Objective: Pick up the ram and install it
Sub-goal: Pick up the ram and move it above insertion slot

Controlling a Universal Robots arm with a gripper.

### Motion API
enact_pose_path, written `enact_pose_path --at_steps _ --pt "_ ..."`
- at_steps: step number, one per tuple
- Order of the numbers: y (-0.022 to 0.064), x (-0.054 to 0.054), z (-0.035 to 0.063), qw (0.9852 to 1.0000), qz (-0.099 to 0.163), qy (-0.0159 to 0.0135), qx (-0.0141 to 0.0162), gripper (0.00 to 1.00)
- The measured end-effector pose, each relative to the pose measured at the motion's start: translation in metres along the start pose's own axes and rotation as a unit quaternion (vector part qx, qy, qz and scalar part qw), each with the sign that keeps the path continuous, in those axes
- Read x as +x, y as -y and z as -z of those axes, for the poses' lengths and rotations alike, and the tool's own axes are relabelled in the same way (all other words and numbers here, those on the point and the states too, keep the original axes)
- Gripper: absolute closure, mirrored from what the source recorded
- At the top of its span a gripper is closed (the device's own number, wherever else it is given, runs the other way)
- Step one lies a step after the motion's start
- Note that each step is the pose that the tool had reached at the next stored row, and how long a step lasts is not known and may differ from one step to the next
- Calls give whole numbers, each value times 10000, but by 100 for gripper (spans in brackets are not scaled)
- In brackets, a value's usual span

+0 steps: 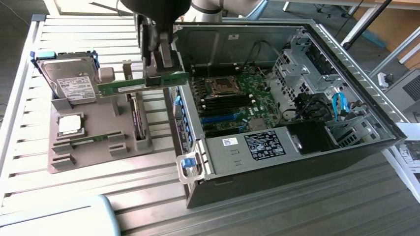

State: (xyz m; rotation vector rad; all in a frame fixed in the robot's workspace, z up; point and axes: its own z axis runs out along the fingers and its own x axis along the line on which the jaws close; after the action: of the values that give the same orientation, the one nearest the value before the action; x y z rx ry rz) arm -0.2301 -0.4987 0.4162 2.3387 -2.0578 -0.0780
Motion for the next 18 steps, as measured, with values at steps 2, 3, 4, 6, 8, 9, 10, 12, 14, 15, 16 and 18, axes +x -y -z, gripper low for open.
enact_pose_path --at_steps 2,3,4,6,8,9,10,12,14,15,16,18 --pt "89 11 -3 10000 0 0 -3 87" --pt "131 17 -8 10000 0 1 -4 87" --pt "161 21 -10 10000 0 1 -5 87" --pt "265 34 -13 10000 -1 1 -9 87" --pt "360 47 -14 10000 0 2 -12 87" --pt "402 52 -15 10000 0 2 -13 87" --pt "449 57 -14 10000 -1 2 -15 87" --pt "539 70 -14 10000 0 2 -17 87" --pt "626 81 -15 10000 0 2 -18 87" --pt "681 88 -17 10000 -1 3 -18 87" --pt "727 94 -18 10000 0 3 -19 87" --pt "813 105 -21 10000 0 3 -20 87"
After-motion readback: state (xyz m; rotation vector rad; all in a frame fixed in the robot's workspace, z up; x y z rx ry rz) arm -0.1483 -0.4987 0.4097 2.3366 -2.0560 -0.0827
